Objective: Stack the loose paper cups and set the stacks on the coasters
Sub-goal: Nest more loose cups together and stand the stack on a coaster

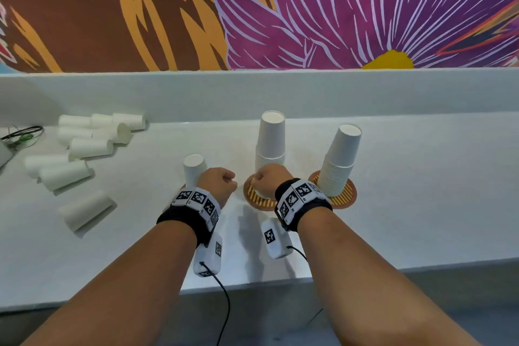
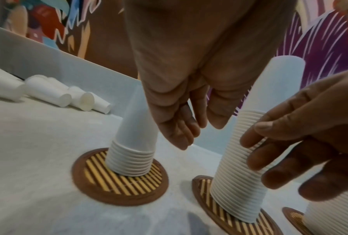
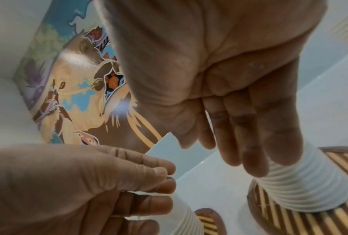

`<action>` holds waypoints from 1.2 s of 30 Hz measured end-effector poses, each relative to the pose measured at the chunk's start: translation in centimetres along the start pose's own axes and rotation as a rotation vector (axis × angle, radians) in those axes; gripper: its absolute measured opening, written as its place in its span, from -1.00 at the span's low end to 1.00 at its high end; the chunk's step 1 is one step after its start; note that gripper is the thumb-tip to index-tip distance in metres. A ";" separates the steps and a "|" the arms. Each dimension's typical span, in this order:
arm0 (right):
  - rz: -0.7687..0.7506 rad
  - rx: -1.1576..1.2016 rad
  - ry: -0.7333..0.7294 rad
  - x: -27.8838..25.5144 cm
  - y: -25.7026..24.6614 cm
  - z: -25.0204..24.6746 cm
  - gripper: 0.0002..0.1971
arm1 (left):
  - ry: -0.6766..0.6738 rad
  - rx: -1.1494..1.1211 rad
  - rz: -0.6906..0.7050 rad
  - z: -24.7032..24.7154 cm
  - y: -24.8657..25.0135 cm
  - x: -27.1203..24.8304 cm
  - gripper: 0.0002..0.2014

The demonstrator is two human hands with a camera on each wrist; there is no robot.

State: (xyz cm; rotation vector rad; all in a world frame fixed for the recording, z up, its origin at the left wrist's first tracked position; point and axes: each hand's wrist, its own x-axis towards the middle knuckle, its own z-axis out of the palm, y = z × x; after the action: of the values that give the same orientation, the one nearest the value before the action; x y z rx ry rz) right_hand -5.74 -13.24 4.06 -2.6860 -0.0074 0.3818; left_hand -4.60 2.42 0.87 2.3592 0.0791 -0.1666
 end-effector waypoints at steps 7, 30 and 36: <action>-0.170 0.026 -0.021 -0.5 -4.7 1.5 -0.66 | 0.061 0.093 -0.078 -4.1 -3.7 -1.6 -0.69; -0.326 -0.020 -0.174 4.1 -25.2 12.8 -0.66 | 0.185 0.089 -0.253 -21.2 -22.9 -2.4 -0.60; -0.370 -0.038 -0.217 6.1 -28.8 16.2 -0.53 | 0.130 0.095 -0.282 -23.8 -27.1 -0.9 -0.54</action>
State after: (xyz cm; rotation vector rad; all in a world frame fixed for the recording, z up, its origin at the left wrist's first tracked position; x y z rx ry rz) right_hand -2.69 20.00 0.21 -2.5907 -0.5699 0.5530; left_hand -6.03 38.38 -1.03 2.4433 0.4767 -0.1557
